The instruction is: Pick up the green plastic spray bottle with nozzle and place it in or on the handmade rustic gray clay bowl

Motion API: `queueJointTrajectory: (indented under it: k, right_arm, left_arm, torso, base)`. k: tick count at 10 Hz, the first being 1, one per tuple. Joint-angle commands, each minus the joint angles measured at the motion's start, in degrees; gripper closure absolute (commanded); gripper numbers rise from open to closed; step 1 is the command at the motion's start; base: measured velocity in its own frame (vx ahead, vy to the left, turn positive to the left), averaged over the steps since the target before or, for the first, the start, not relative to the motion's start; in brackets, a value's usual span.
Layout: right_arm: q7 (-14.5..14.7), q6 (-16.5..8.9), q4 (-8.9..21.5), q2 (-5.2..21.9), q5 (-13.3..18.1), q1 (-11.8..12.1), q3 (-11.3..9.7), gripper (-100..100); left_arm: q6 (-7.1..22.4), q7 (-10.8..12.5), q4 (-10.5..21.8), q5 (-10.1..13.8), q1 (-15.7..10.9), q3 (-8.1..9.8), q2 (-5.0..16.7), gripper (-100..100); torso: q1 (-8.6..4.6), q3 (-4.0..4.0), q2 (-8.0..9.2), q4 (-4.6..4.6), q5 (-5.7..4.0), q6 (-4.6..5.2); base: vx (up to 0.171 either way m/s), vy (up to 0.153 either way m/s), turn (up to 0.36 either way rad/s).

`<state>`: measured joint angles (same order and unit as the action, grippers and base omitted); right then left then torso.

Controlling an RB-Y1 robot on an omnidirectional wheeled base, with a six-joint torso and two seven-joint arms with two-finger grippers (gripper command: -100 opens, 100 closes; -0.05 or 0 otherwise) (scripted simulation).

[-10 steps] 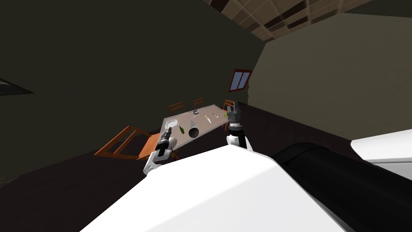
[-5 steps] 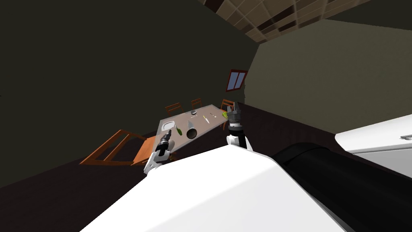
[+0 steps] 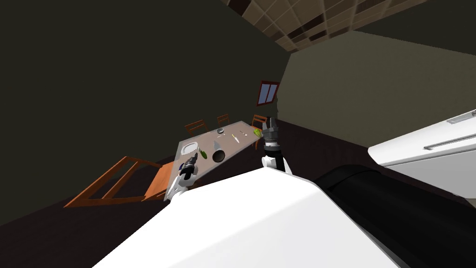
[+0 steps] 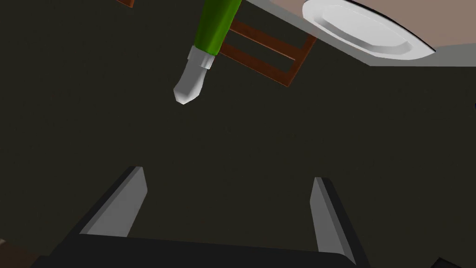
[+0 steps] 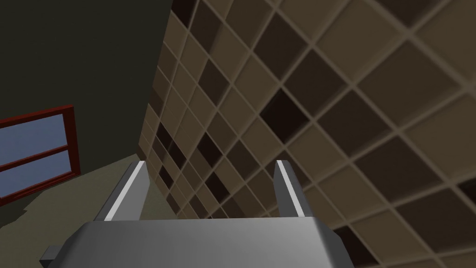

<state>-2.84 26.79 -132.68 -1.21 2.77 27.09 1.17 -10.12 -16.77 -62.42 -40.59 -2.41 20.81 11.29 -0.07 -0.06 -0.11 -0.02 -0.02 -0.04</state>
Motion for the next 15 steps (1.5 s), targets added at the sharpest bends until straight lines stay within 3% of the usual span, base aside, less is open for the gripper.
queueJointTrajectory:
  k: [1,3,5,10,15]
  right_arm:
    - [0.0,0.0,0.0,0.0,0.0,0.0,0.0,0]
    - [0.0,0.0,0.0,0.0,0.0,0.0,0.0,0]
    - [0.0,0.0,0.0,0.0,0.0,0.0,0.0,0]
    - [0.0,0.0,0.0,0.0,0.0,0.0,0.0,0]
    - [0.0,0.0,0.0,0.0,0.0,0.0,0.0,0]
  left_arm:
    - [1.3,-1.8,2.9,-2.0,-1.1,1.36,0.6,-100]
    - [1.3,-1.8,4.3,-2.0,-1.1,1.36,0.6,-100]
    - [2.3,-4.6,8.8,-4.7,-3.1,3.86,0.9,-100]
    - [3.2,-7.3,15.2,-7.0,-4.9,6.14,1.5,-100]
    - [5.0,-13.0,25.4,-11.7,-8.5,11.05,3.5,-100]
  torso:
    - [0.0,0.0,0.0,0.0,0.0,0.0]
    - [0.0,0.0,0.0,-0.01,-0.01,-0.04]
    - [0.02,0.02,0.03,0.01,0.0,-0.01]
    - [0.01,-0.01,-0.01,0.0,-0.01,-0.02]
    - [0.07,-0.06,-0.11,-0.02,0.0,-0.04]
  base:
    - [0.034,-0.035,-0.197]
    - [0.021,-0.014,-0.048]
    - [0.026,-0.025,-0.176]
    - [0.03,-0.014,-0.079]
    - [0.049,-0.005,-0.134]
